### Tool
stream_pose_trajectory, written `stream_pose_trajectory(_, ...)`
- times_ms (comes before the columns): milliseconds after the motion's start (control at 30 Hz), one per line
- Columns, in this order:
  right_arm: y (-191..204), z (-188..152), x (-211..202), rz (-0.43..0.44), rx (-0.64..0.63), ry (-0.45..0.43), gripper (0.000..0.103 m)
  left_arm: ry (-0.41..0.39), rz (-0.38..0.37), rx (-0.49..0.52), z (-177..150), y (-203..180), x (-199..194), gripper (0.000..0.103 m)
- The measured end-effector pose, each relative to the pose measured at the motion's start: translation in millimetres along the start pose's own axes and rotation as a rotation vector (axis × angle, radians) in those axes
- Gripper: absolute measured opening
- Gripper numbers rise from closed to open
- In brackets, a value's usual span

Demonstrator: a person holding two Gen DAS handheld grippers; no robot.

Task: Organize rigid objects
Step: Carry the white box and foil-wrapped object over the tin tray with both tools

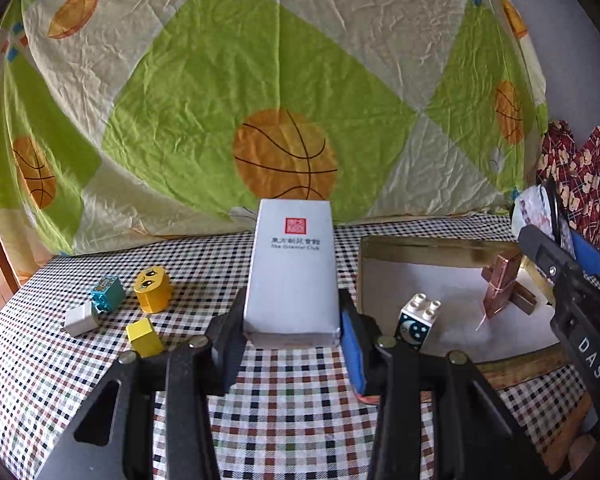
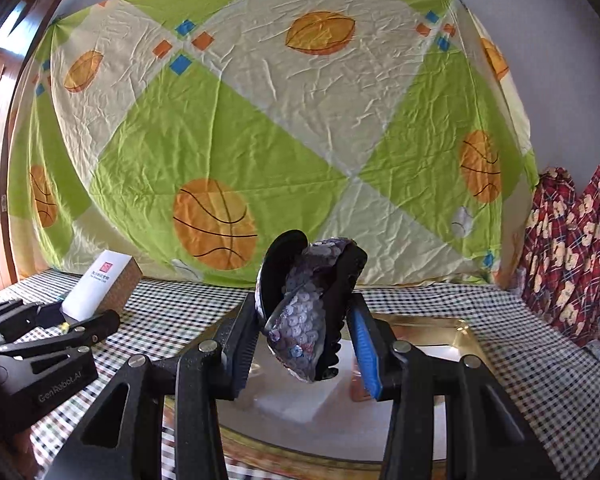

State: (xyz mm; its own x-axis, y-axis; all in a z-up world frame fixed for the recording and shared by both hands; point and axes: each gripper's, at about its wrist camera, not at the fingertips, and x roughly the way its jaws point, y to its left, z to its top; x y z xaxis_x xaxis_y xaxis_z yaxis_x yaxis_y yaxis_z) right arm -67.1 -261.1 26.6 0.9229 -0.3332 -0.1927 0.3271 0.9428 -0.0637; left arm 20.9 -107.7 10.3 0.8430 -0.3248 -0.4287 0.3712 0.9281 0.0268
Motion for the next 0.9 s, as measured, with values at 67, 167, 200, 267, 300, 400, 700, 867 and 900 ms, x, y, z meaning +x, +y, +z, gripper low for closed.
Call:
stream_pose_trajectory(67,-8.5,-0.5,-0.7,-0.016,-0.007,-0.003,0.046,-0.001,-0.011,0.005,1.5,-7.5,0.3,0.041)
stream_pose_trajectory(167,-21.8,-1.0,-2.4,-0.047,-0.016,-0.009,0.046,0.0,-0.023,0.017,2.8,-18.3,1.4,0.041)
stream_pose_trajectory(200,-26.6,-1.4,-2.7,-0.055,-0.017,-0.009,0.046,-0.001,-0.026,0.021,3.1,-22.1,1.6,0.041)
stream_pose_trajectory(267,-36.9,-2.2,-3.1,-0.071,-0.014,-0.007,0.046,-0.002,-0.033,0.026,3.8,-29.0,2.4,0.041)
stream_pose_trajectory(300,-40.1,-2.2,-3.0,-0.076,-0.013,-0.007,0.046,-0.001,-0.038,0.028,4.2,-31.6,2.7,0.041)
stream_pose_trajectory(400,-52.4,-2.6,-4.0,-0.094,-0.013,-0.01,0.046,-0.001,-0.047,0.037,5.8,-41.4,4.5,0.041)
stream_pose_trajectory(700,-91.7,-4.1,-4.2,-0.175,0.004,-0.01,0.046,-0.001,-0.091,0.078,8.0,-73.2,11.0,0.041)
stream_pose_trajectory(867,-106.2,-4.4,0.7,-0.19,0.036,0.01,0.046,0.012,-0.118,0.107,7.4,-96.0,18.9,0.041)
stream_pose_trajectory(900,-106.1,-4.9,2.2,-0.186,0.038,0.017,0.046,0.013,-0.124,0.116,6.9,-101.2,20.0,0.041)
